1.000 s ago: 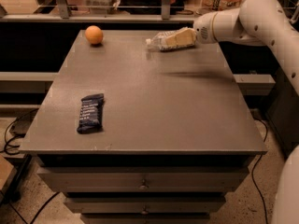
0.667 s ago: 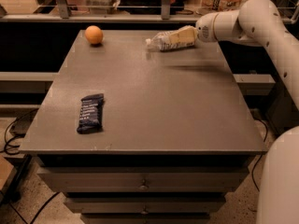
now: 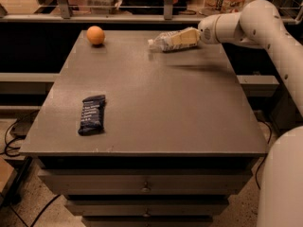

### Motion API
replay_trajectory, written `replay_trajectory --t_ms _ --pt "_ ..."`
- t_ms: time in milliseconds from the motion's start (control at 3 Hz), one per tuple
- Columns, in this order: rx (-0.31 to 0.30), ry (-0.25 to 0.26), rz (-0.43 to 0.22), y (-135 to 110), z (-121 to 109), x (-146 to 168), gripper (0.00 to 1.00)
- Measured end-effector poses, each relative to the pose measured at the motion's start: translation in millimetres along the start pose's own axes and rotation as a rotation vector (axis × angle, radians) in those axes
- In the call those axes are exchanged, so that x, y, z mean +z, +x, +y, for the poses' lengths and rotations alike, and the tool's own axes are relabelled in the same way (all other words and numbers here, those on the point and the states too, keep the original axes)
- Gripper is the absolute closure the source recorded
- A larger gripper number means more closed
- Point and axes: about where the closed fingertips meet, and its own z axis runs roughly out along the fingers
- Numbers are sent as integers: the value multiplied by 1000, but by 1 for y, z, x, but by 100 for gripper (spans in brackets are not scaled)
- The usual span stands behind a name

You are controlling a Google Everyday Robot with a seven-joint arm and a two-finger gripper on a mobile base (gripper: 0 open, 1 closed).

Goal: Move blue plastic bottle near rxbar blueberry

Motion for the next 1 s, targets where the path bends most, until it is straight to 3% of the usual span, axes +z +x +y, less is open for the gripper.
replay_trajectory --t_ms 1000 --pt "-10 75 6 22 -35 15 0"
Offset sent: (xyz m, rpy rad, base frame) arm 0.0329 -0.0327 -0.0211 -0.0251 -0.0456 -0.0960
